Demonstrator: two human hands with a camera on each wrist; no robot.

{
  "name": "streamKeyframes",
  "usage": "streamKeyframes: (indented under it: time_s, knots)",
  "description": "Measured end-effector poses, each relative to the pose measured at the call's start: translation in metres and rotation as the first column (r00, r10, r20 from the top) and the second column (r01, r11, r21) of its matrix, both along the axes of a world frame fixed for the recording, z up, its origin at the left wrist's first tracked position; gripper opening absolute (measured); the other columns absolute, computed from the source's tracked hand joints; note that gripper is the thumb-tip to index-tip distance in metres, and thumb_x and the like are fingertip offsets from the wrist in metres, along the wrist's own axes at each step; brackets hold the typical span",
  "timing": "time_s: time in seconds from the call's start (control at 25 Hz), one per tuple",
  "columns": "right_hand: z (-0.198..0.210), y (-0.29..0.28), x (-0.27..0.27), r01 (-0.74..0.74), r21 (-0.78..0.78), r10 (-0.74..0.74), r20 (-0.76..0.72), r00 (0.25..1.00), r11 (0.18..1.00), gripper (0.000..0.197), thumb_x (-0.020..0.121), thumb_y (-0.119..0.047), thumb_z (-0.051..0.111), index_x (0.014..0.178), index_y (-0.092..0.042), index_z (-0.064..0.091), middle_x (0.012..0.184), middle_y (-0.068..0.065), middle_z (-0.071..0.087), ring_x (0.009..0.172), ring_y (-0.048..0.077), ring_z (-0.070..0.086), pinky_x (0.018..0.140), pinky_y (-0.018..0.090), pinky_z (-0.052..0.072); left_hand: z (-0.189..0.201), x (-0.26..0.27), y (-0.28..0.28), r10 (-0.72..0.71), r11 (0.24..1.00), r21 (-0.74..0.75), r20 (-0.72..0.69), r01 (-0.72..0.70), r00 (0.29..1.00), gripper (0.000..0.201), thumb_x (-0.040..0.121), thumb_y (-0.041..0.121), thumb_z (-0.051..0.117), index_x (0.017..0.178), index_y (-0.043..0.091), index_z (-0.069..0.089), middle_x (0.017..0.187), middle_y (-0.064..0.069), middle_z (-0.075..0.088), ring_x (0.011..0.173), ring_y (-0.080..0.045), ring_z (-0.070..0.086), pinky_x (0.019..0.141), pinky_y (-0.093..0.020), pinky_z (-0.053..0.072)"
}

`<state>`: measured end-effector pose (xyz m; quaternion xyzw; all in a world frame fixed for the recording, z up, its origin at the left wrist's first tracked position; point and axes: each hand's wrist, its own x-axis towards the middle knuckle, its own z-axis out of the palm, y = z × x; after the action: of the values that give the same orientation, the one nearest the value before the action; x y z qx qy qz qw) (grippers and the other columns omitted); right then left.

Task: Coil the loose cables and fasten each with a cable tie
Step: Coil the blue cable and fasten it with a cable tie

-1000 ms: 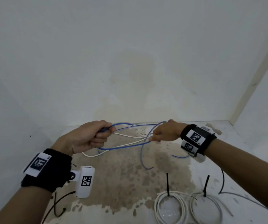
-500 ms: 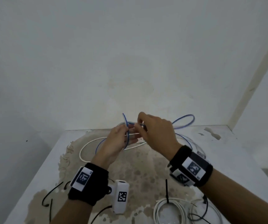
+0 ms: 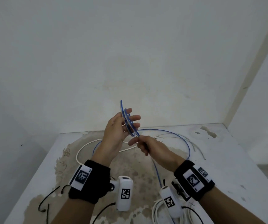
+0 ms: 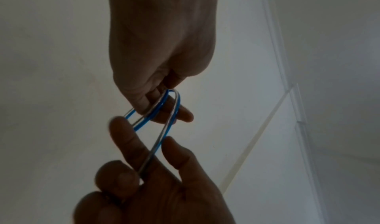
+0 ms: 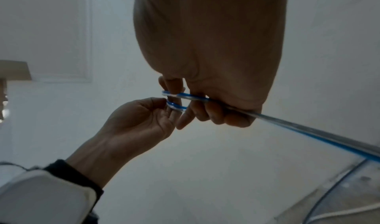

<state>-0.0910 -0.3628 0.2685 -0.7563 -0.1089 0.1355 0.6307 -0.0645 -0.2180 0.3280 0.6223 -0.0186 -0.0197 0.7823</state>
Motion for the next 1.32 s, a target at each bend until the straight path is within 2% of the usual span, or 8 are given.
streamKeyframes:
  time_s: [0.16, 0.28, 0.4, 0.56, 0.68, 0.88, 1.08, 1.32]
  knots:
    - [0.007, -0.004, -0.002, 0.03, -0.096, -0.006, 0.239, 0.971, 0.995, 0.042, 0.109, -0.032, 0.033, 0.088, -0.01, 0.062, 0.07, 0.003, 0.043, 0.066, 0.014, 0.042, 0.068, 0.028, 0.037, -0.006, -0.004, 0.004, -0.116, 0.982, 0.143, -0.049, 0.122, 0.992, 0.037, 0.103, 0.015, 0.03, 0.118, 0.008, 0.063, 0.104, -0.011, 0.075, 0.095, -0.02, 0.072, 0.082, -0.033, 0.056]
    - [0.01, -0.004, -0.002, -0.038, -0.138, 0.071, 0.243, 0.967, 0.99, 0.039, 0.108, -0.034, 0.035, 0.087, -0.01, 0.059, 0.069, 0.005, 0.043, 0.063, 0.017, 0.043, 0.062, 0.03, 0.04, -0.01, -0.008, 0.003, -0.168, 0.986, -0.027, -0.137, 0.166, 0.976, 0.043, 0.104, 0.022, 0.025, 0.112, 0.007, 0.064, 0.105, -0.015, 0.074, 0.104, -0.026, 0.069, 0.077, -0.034, 0.054]
    - [0.008, -0.008, -0.003, -0.094, -0.185, 0.14, 0.252, 0.958, 0.978, 0.038, 0.108, -0.032, 0.036, 0.092, -0.009, 0.062, 0.067, -0.009, 0.044, 0.062, 0.009, 0.042, 0.061, 0.018, 0.04, -0.01, -0.007, 0.005, -0.174, 0.979, -0.143, -0.179, 0.149, 0.968, 0.048, 0.106, 0.033, 0.026, 0.115, 0.007, 0.065, 0.093, -0.015, 0.075, 0.093, -0.028, 0.072, 0.08, -0.039, 0.057]
    - [-0.002, -0.016, -0.003, -0.172, -0.334, 0.264, 0.253, 0.931, 0.927, 0.034, 0.107, -0.034, 0.039, 0.096, -0.019, 0.067, 0.071, -0.022, 0.053, 0.07, 0.001, 0.049, 0.07, 0.015, 0.04, -0.009, -0.002, 0.016, -0.206, 0.939, -0.323, -0.26, 0.116, 0.943, 0.033, 0.1, 0.018, 0.036, 0.11, 0.008, 0.066, 0.081, -0.001, 0.074, 0.069, -0.015, 0.071, 0.06, -0.028, 0.058]
    - [-0.016, -0.026, -0.001, -0.275, -0.431, 0.358, 0.122, 0.926, 0.859, 0.029, 0.106, -0.035, 0.042, 0.101, -0.021, 0.068, 0.087, -0.019, 0.06, 0.079, -0.001, 0.054, 0.076, 0.012, 0.042, -0.005, -0.003, 0.023, -0.301, 0.917, -0.347, -0.277, 0.198, 0.913, 0.033, 0.097, 0.019, 0.036, 0.108, 0.009, 0.066, 0.056, 0.009, 0.045, 0.042, -0.004, 0.042, 0.045, -0.02, 0.042]
    - [-0.029, -0.077, 0.023, -0.3, -0.724, 0.416, -0.02, 0.909, 0.621, 0.032, 0.103, -0.043, 0.047, 0.101, -0.024, 0.073, 0.105, -0.004, 0.066, 0.095, 0.016, 0.059, 0.086, 0.031, 0.046, 0.012, -0.02, 0.044, -0.485, 0.874, -0.141, -0.299, 0.465, 0.822, 0.02, 0.091, 0.025, 0.041, 0.075, 0.016, 0.049, 0.052, 0.006, 0.032, 0.04, -0.011, 0.038, 0.054, -0.027, 0.048]
    - [-0.027, -0.125, 0.054, -0.127, -0.953, 0.412, -0.003, 0.911, 0.273, 0.047, 0.094, -0.064, 0.048, 0.087, -0.026, 0.076, 0.09, 0.0, 0.071, 0.083, 0.02, 0.064, 0.078, 0.03, 0.041, 0.008, -0.033, 0.064, -0.569, 0.782, 0.05, -0.35, 0.621, 0.744, 0.031, 0.1, 0.031, 0.036, 0.077, 0.014, 0.047, 0.047, 0.006, 0.025, 0.034, -0.009, 0.028, 0.056, -0.029, 0.05]
    - [-0.023, -0.117, 0.05, -0.086, -0.938, 0.455, 0.081, 0.887, 0.336, 0.053, 0.084, -0.076, 0.048, 0.091, -0.024, 0.049, 0.092, -0.004, 0.044, 0.083, 0.02, 0.044, 0.084, 0.034, 0.038, -0.004, -0.035, 0.067, -0.45, 0.677, 0.513, -0.281, 0.529, 0.848, 0.038, 0.104, 0.03, 0.037, 0.091, 0.007, 0.064, 0.053, 0.002, 0.045, 0.042, -0.012, 0.026, 0.052, -0.026, 0.04]
